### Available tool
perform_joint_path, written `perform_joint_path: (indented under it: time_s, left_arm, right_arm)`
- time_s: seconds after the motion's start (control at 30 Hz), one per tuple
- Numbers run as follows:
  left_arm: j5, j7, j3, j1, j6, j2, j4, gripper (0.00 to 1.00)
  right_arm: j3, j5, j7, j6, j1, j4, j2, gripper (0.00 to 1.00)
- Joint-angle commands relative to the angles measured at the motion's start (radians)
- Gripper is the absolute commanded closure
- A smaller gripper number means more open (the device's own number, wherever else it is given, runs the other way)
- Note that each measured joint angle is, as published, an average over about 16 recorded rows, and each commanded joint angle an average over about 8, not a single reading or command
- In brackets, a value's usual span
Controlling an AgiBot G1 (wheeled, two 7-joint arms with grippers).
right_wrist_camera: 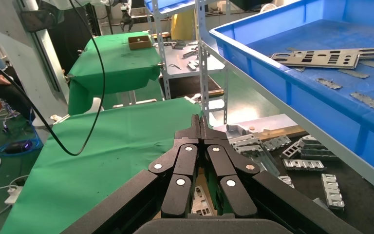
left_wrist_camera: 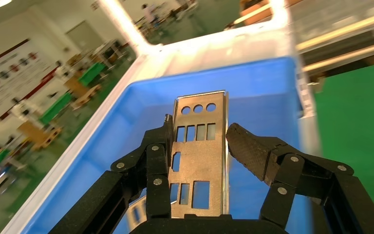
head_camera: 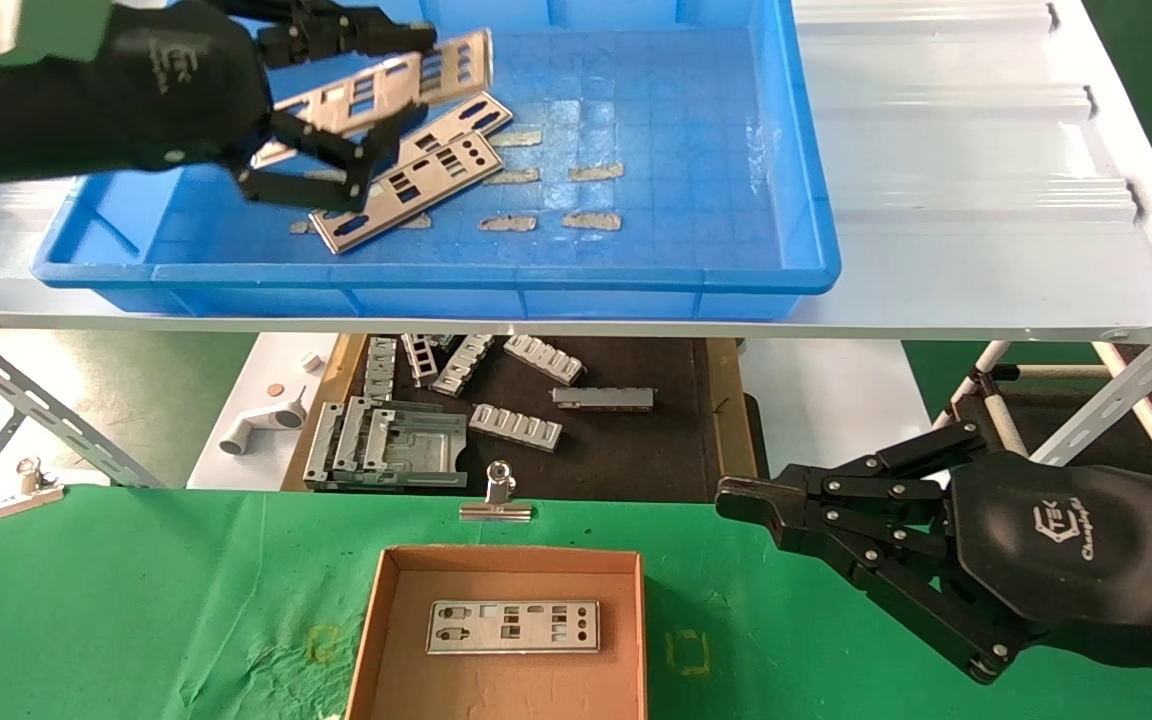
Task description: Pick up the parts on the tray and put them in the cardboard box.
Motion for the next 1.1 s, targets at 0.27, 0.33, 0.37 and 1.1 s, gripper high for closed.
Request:
perform_joint_path:
  time_s: [0.27,0.33,0.37,1.1]
  left_arm:
    - [-0.104,-0.142,0.012,0.149,0.014,-0.132,-0.378,1.00]
    - [-0.127,-0.168,0.009,0.185,0.007,-0.161,-0.460,1.00]
    - [-0.138,-0.179,0.008,0.204,0.004,-0.175,-0.500,1.00]
    - [-0.010,-0.287,0.120,0.665,-0.282,-0.245,-0.893,1.00]
  right_arm:
    - [0.000,0.000,0.000,0.000,0.000,0.000,0.000,1.00]
    - [0.000,0.000,0.000,0.000,0.000,0.000,0.000,1.00]
    - [0.000,0.000,0.000,0.000,0.000,0.000,0.000,1.00]
    - [0.000,0.000,0.000,0.000,0.000,0.000,0.000,1.00]
